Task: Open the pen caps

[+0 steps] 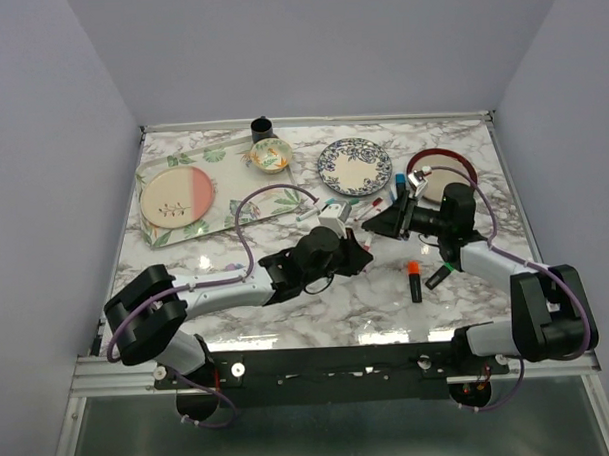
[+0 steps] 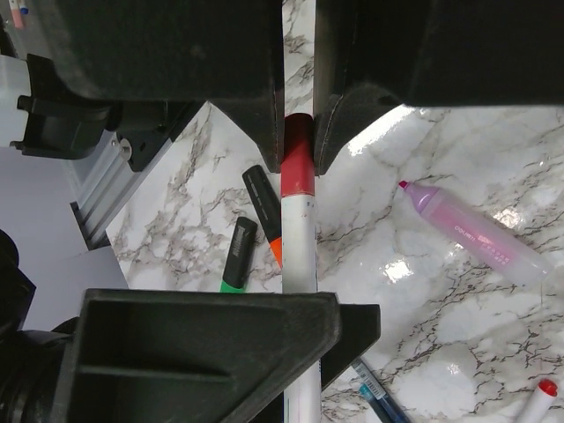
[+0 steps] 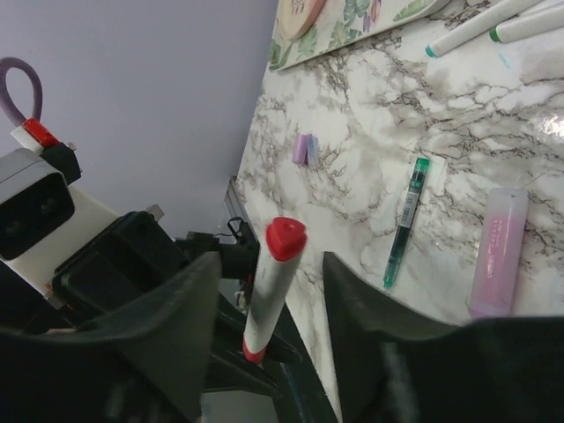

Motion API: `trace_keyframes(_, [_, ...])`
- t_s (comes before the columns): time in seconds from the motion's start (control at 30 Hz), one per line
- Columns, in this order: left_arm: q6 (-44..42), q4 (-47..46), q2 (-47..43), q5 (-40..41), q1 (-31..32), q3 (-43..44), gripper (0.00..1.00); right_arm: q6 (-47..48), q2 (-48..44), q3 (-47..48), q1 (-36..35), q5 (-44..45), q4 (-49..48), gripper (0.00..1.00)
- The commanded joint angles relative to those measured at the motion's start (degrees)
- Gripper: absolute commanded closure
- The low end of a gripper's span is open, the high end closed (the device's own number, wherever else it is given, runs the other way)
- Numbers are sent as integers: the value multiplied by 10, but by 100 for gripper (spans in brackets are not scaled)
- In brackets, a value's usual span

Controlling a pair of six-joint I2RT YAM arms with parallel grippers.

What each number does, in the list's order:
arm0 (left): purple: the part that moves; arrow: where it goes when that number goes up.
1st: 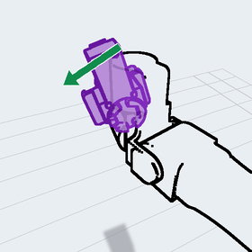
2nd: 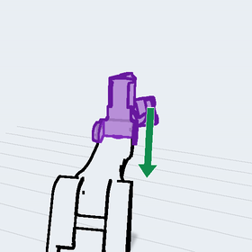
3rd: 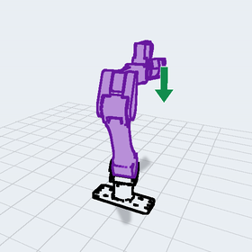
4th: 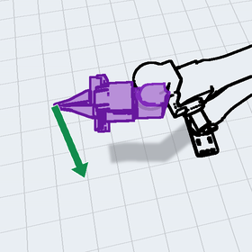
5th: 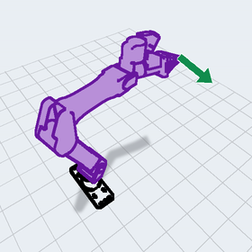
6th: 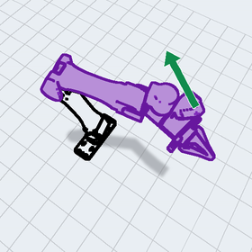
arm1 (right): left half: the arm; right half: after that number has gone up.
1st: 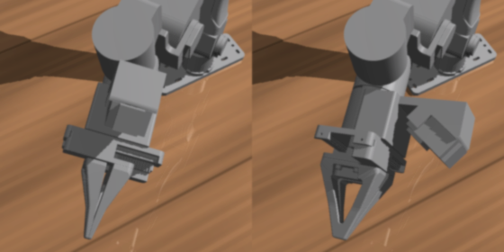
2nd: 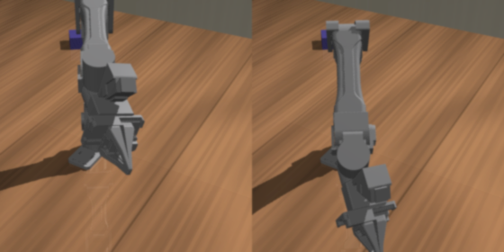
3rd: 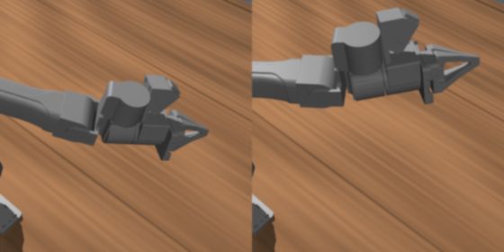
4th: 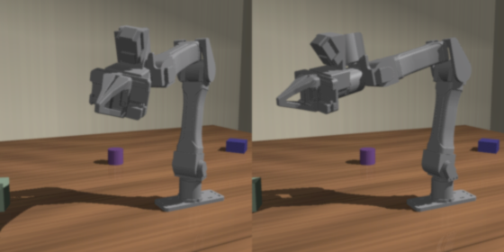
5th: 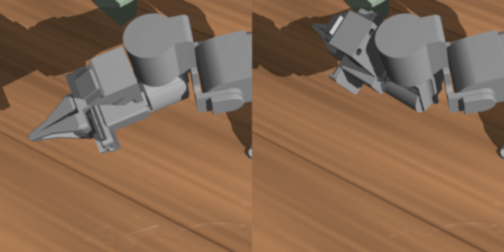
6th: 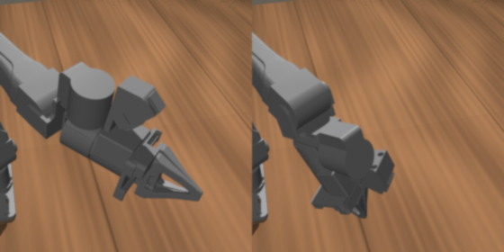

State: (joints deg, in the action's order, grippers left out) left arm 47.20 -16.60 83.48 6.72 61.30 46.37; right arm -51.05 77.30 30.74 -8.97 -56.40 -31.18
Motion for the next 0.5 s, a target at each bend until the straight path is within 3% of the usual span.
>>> trace_keyframes(0.0, [-4, -27, 38, -3, -1, 30, 100, -46, -11, 7, -8, 0, -13, 61])
trace_keyframes(0.03, [-3, -29, 43, 0, -1, 32, 100, -49, -12, 9, -8, -3, -18, 84])
trace_keyframes(0.1, [1, -39, 51, 2, -1, 30, 100, -51, -16, 12, -8, -6, -21, 99])
trace_keyframes(0.33, [0, -70, 42, -59, 11, -25, 100, -48, -35, 13, 59, 15, -28, 100])
trace_keyframes(0.47, [9, -77, 20, -66, 53, -77, 100, -50, -40, 10, 87, 30, -18, 100])
